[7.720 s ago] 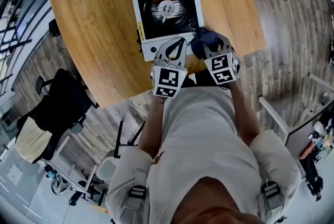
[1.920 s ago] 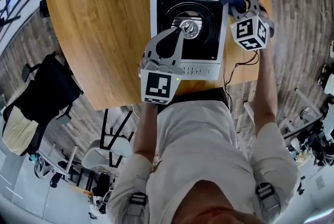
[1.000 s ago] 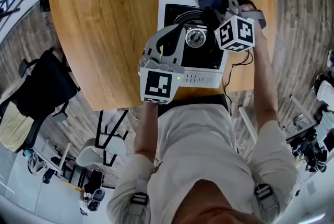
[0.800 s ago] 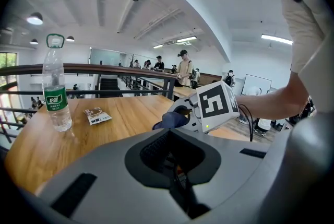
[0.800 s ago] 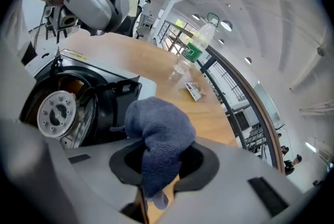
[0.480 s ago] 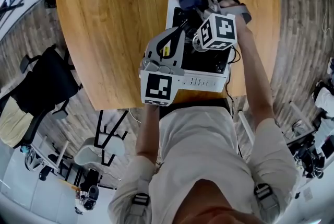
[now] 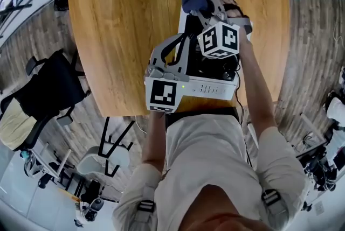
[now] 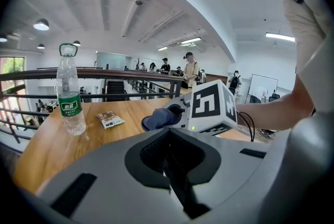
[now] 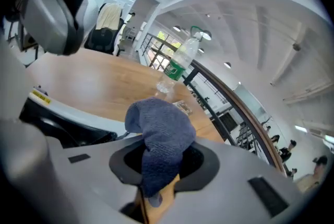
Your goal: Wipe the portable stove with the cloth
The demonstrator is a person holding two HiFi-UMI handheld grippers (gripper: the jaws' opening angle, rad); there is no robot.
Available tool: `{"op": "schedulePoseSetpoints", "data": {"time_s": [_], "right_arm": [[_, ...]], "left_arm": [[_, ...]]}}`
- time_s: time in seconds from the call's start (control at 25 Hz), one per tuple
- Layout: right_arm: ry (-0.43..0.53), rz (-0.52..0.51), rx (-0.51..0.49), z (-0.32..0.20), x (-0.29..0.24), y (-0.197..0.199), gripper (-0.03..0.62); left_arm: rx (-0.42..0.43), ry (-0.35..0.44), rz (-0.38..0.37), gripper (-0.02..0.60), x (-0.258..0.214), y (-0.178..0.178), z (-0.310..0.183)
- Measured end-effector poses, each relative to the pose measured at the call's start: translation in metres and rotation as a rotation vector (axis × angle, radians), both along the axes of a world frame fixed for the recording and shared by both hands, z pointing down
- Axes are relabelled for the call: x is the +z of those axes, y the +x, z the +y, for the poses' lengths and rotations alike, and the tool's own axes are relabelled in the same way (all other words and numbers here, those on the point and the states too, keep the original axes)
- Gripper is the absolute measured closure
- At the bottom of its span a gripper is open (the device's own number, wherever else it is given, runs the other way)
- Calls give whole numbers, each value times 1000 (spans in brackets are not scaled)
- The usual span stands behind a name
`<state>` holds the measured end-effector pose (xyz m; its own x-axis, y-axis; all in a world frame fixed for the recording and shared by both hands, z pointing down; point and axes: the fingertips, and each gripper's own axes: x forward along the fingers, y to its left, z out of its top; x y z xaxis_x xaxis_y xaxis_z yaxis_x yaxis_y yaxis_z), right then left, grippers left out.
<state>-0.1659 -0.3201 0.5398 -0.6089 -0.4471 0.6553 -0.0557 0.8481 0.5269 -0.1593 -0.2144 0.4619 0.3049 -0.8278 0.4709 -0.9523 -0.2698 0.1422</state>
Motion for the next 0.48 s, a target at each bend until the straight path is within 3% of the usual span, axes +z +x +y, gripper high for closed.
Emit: {"op": "schedulePoseSetpoints", "data": {"time_s": [0.16, 0.48], "right_arm": [[-8, -149, 115, -6, -42, 14, 487], [-31, -335, 231, 18, -119, 49, 487]], "left_arm": [[-11, 25, -4, 561, -11, -4, 0], [-11, 98, -12, 561, -52, -3, 9]]}}
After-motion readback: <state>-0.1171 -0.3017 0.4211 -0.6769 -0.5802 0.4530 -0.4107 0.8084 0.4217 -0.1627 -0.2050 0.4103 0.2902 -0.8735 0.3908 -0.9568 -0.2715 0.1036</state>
